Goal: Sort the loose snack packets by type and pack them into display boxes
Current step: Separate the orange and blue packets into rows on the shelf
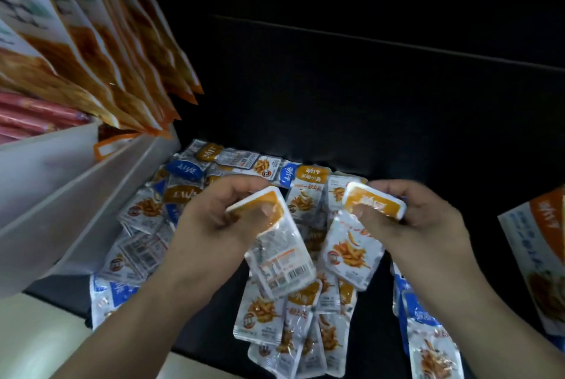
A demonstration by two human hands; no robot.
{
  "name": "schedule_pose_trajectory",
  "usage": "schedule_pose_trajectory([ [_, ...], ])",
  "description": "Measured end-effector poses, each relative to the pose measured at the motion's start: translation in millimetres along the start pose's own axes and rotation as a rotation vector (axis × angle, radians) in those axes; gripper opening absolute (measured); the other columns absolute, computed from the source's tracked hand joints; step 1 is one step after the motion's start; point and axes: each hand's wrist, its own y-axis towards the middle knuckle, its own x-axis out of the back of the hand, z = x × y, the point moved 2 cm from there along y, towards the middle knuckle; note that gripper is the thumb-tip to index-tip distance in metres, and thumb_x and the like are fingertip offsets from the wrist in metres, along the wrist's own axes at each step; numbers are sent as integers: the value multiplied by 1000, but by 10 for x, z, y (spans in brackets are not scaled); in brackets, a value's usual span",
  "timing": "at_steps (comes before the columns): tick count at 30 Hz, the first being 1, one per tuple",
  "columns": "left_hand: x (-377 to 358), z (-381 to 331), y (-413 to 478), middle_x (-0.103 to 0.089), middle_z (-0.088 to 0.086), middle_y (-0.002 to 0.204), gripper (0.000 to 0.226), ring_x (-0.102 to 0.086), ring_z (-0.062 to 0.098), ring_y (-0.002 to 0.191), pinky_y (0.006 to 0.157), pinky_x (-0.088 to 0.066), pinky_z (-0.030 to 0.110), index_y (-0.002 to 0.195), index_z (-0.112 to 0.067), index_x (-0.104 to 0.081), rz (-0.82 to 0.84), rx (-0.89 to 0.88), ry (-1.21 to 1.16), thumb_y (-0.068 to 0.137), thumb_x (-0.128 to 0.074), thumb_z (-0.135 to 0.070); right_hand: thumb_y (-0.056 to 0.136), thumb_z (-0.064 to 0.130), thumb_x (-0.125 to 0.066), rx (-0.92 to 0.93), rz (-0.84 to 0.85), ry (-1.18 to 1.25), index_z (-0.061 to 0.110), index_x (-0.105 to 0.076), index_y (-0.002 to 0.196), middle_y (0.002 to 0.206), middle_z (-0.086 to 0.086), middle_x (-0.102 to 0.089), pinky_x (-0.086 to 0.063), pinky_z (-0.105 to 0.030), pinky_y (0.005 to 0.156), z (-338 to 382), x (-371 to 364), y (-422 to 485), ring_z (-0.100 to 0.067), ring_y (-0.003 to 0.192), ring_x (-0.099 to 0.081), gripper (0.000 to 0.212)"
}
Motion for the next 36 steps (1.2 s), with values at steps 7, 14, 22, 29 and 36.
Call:
schedule_pose_trajectory([
  [7,-355,-11,-97,-76,1,79,22,-70,34,76,63,-60,42,93,-23,-69,-40,18,31,81,-87,-13,80,18,-86,-24,88,-17,20,-73,83,77,0,-77,-61,-31,69,-6,-260,-139,-15,73,-76,13],
  [14,-434,-11,-146,-76,-8,79,20,-74,14,72,66,-61,41,90,-34,-73,-79,-192,182,97,-71,-16,84,12,-82,3,106,-24,26,-77,82,79,4,-78,-64,-35,74,-17,-369,-224,-13,75,-76,15],
  [22,-581,-136,-279,-80,-10,96,33,-76,4,93,84,-61,30,89,-40,-81,97,157,-272,104,-52,-33,83,2,-81,7,175,23,40,-76,96,98,9,-79,-60,-34,86,-83,-379,-277,-9,96,-75,40],
  [29,-331,235,-163,-72,-27,104,23,-68,-5,98,81,-58,18,104,-38,-73,115,-8,156,100,-65,-17,95,5,-68,-129,-83,153,23,-75,95,83,8,-79,-56,-26,67,-134,-236,51,-9,77,-77,19],
  [36,-512,516,21,-47,-20,150,44,-42,5,137,116,-36,24,140,-39,-57,323,-158,565,99,-62,-23,89,18,-75,-167,-172,-62,29,-67,107,93,4,-74,-63,-43,78,-368,-556,749,-21,87,-74,23],
])
